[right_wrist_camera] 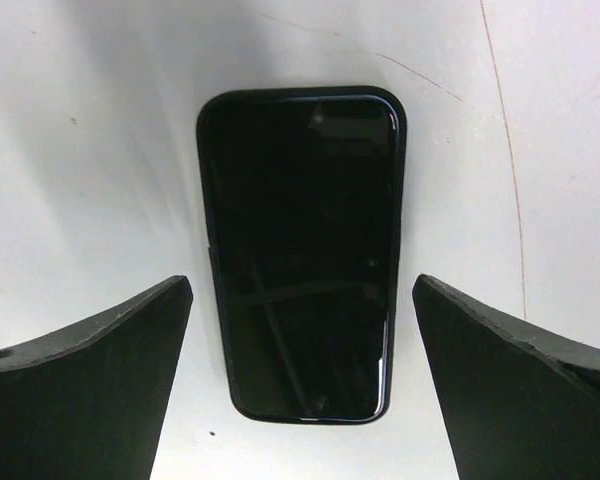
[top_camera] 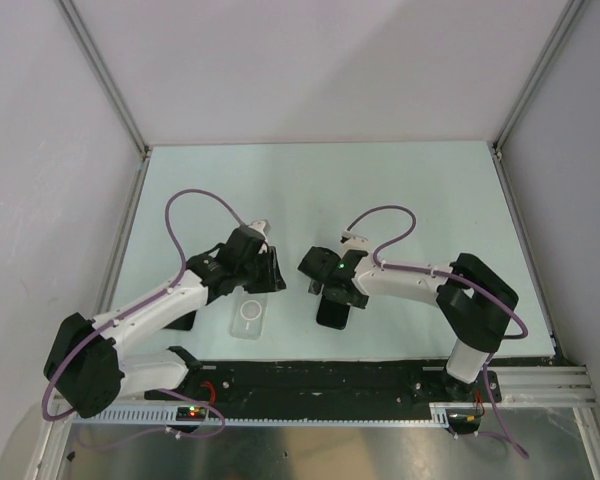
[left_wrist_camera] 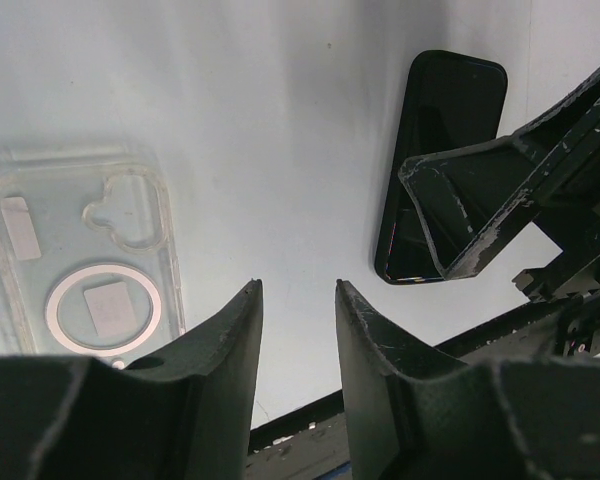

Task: Put the phone into the phone case

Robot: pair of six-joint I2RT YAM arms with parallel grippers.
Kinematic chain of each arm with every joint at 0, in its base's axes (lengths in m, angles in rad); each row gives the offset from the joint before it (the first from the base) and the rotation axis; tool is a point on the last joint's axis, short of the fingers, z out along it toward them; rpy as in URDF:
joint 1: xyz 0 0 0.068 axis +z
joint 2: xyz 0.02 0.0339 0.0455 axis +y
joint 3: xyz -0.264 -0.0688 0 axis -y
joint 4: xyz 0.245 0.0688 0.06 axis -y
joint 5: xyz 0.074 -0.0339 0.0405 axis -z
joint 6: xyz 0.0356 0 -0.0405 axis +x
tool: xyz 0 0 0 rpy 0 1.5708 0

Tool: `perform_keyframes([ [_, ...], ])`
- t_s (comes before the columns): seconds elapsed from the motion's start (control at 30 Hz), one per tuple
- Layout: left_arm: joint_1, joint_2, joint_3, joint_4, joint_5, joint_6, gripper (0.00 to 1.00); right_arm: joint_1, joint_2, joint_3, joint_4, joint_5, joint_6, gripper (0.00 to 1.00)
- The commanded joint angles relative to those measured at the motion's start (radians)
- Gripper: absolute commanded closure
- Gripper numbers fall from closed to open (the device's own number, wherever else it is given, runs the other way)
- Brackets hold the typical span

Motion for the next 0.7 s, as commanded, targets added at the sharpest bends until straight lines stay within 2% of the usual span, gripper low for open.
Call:
perform_keyframes([
  [0.0, 0.006, -0.021, 0.002, 0.017, 0.013, 0.011, 0.6, 0.011, -0.003, 0.033, -0.077, 0.061, 0.044, 0.01],
  [0.67, 0.006, -0.011, 0.002, 0.017, 0.009, 0.01, 0.6, 0.011, 0.065, 0.025, 0.002, 0.004, -0.026, 0.02],
])
